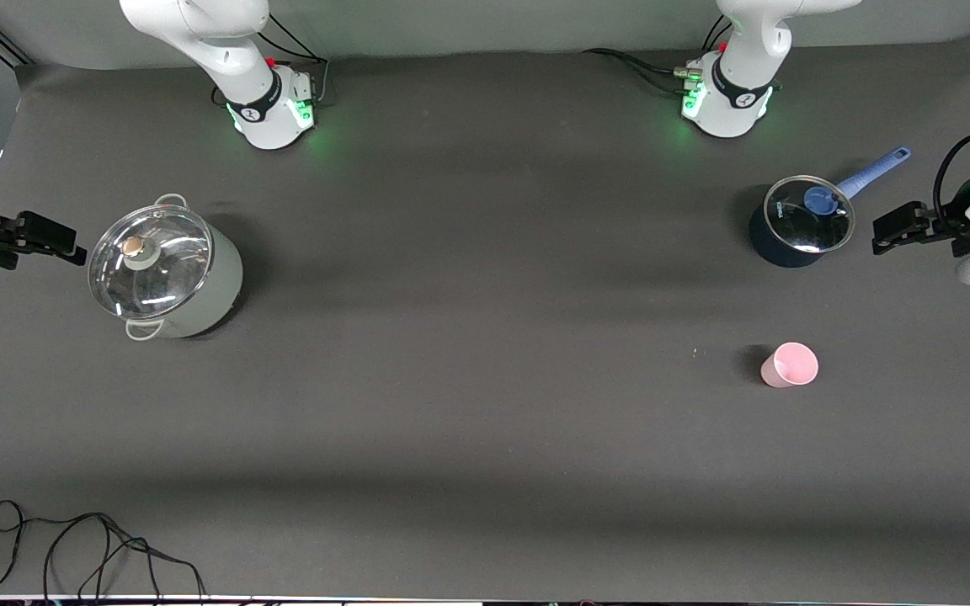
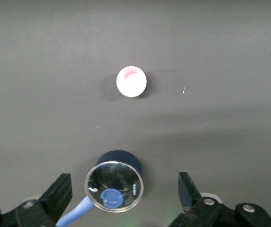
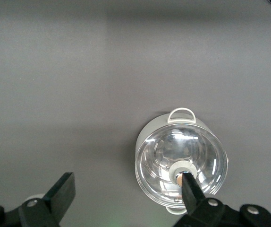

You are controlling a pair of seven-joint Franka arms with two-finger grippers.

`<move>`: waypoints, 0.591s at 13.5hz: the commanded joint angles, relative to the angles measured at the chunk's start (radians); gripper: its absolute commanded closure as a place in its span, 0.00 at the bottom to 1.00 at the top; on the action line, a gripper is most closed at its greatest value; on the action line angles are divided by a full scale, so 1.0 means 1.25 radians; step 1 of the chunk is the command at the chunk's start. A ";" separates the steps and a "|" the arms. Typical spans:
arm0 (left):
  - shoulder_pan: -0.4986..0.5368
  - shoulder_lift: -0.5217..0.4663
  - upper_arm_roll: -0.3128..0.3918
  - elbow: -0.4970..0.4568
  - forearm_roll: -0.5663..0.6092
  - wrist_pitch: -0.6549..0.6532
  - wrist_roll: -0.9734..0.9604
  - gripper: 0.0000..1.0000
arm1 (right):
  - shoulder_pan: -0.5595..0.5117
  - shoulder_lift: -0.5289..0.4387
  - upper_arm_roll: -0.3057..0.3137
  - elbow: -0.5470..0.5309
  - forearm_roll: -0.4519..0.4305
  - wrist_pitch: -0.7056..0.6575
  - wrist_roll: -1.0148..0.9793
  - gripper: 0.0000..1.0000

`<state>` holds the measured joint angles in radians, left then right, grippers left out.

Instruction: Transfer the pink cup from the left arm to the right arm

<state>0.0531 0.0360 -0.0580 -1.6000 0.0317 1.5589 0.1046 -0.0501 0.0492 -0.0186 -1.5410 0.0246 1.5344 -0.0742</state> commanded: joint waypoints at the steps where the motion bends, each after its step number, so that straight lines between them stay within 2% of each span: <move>1: 0.022 0.002 0.011 0.000 -0.001 0.009 0.126 0.00 | -0.005 -0.003 0.005 0.007 -0.006 0.003 -0.013 0.00; 7: 0.150 0.069 0.011 0.001 -0.106 0.105 0.612 0.00 | -0.005 0.000 0.005 0.009 -0.005 0.005 -0.013 0.00; 8: 0.172 0.086 0.011 0.001 -0.155 0.128 0.721 0.00 | -0.005 0.000 0.005 0.009 -0.005 0.003 -0.013 0.00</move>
<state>0.2293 0.1104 -0.0395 -1.6012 -0.0895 1.6749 0.8048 -0.0501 0.0492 -0.0186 -1.5410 0.0246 1.5352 -0.0742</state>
